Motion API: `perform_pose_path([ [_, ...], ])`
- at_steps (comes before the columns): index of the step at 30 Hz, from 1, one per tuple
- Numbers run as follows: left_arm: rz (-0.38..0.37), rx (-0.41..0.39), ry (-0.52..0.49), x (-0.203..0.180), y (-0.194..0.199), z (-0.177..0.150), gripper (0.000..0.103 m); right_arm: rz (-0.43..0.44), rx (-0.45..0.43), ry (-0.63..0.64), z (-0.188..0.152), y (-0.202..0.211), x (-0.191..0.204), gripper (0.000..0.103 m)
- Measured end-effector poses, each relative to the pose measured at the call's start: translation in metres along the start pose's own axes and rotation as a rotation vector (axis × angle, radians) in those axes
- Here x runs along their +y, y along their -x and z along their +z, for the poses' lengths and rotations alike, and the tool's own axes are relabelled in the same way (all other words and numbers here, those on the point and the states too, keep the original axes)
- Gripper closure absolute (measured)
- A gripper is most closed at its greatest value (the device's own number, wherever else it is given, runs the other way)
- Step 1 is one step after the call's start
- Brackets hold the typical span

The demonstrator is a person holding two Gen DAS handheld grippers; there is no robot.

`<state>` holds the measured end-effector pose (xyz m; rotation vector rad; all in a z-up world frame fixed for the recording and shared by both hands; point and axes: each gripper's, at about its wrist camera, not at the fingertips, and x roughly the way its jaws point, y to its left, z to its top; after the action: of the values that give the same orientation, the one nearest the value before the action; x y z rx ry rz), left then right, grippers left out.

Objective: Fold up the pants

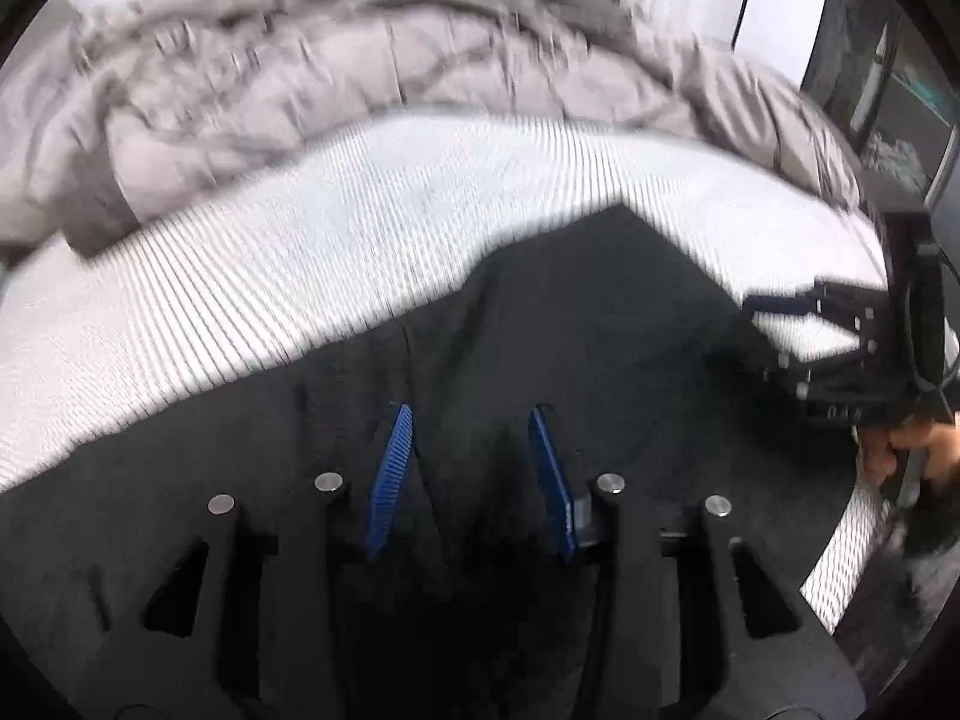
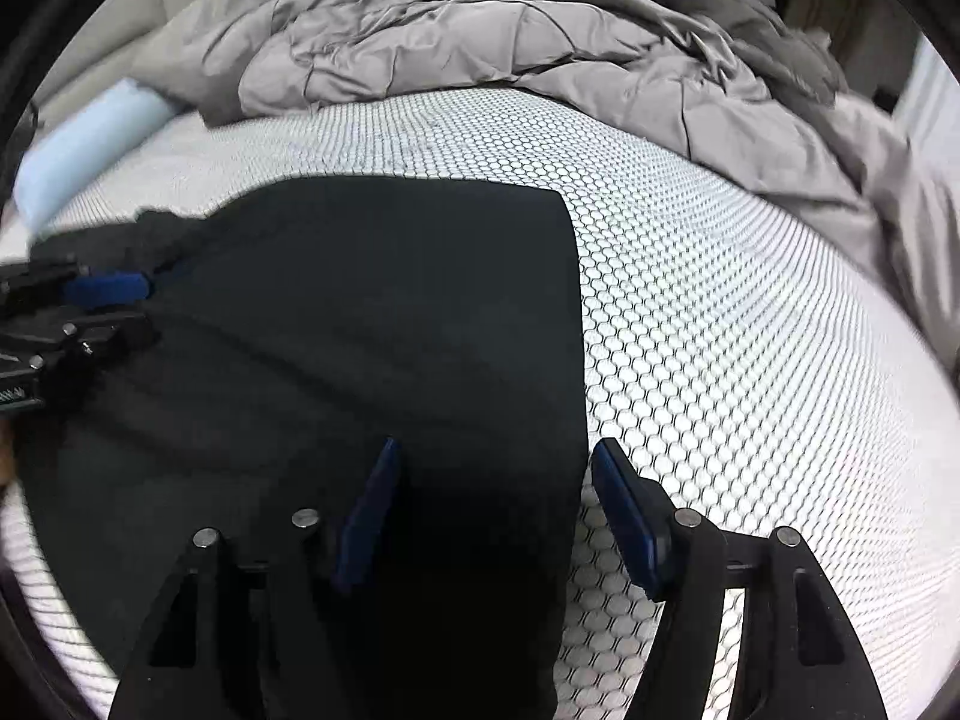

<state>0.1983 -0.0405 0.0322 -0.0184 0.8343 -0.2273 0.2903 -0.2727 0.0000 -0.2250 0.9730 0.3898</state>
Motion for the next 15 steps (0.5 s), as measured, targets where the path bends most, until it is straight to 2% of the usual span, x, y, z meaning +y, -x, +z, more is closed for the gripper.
perform_pose_path([
  [2,-0.014,-0.021,0.037,0.006,-0.001,0.007,0.063,0.006,-0.024,-0.004,0.002,0.007,0.001,0.036],
  [5,-0.009,0.026,0.101,0.017,-0.022,0.009,0.064,0.029,-0.061,0.002,0.010,0.015,0.008,0.036],
  [7,0.051,0.085,0.100,0.022,-0.043,0.006,0.064,0.058,-0.068,-0.001,0.020,0.012,0.016,0.036],
  [10,0.054,0.075,0.116,0.027,-0.051,0.001,0.064,0.063,-0.061,-0.001,0.032,-0.002,0.033,0.036],
  [13,0.059,0.069,0.083,0.026,-0.053,-0.003,0.064,0.097,-0.037,0.029,0.043,-0.023,0.052,0.036],
  [14,0.067,0.073,0.067,0.024,-0.054,-0.005,0.064,0.074,-0.010,0.047,0.045,-0.032,0.055,0.036],
  [15,0.081,0.071,0.054,0.022,-0.052,-0.006,0.064,0.015,0.020,0.074,0.045,-0.042,0.057,0.036],
])
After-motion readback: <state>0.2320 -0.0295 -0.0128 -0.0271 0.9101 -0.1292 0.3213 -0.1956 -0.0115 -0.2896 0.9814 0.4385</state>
